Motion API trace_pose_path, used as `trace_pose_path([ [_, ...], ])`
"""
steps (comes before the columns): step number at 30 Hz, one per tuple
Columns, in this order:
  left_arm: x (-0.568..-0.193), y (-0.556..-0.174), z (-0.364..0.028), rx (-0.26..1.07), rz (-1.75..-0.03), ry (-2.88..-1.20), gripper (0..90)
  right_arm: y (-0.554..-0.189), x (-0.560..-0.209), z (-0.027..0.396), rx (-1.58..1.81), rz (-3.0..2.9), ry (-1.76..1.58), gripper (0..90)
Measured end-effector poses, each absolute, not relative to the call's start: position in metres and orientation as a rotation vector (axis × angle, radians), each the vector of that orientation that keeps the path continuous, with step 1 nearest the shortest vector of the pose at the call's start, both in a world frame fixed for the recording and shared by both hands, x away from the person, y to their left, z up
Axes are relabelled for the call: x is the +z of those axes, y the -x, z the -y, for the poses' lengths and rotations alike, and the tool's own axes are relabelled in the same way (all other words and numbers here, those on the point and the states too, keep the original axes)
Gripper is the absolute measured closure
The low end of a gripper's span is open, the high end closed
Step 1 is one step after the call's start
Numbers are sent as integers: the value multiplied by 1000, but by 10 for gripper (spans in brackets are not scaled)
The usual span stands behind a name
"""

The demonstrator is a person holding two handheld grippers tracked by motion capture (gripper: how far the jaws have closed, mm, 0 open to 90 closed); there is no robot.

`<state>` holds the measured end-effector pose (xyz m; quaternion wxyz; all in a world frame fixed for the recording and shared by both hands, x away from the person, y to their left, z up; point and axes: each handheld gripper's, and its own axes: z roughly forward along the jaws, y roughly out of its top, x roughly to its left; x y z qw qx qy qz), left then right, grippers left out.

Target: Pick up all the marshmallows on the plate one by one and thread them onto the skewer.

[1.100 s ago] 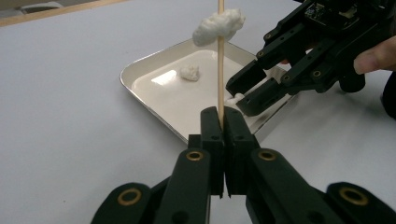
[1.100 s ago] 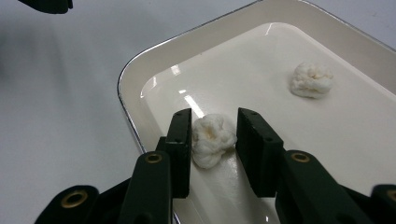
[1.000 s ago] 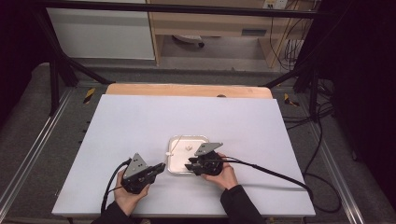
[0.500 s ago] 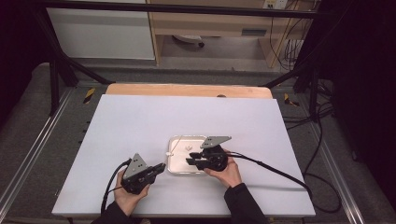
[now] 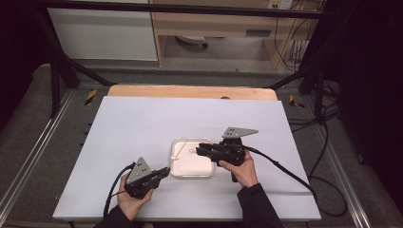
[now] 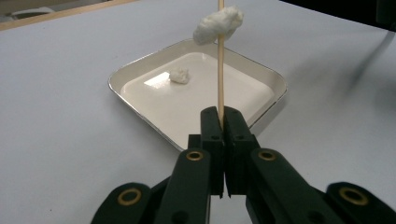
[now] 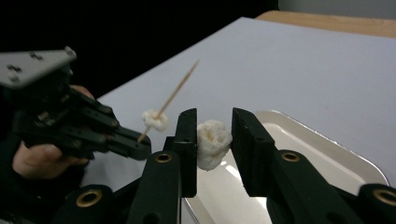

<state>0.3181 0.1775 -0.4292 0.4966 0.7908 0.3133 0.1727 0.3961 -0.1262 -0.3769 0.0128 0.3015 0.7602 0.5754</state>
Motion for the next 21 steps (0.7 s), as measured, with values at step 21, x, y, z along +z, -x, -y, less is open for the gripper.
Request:
trace_pose_path([
  [21,-430,-315,-172,412,-714,-1925,880,-408,-368,126,2071,-2220,-1051,727],
])
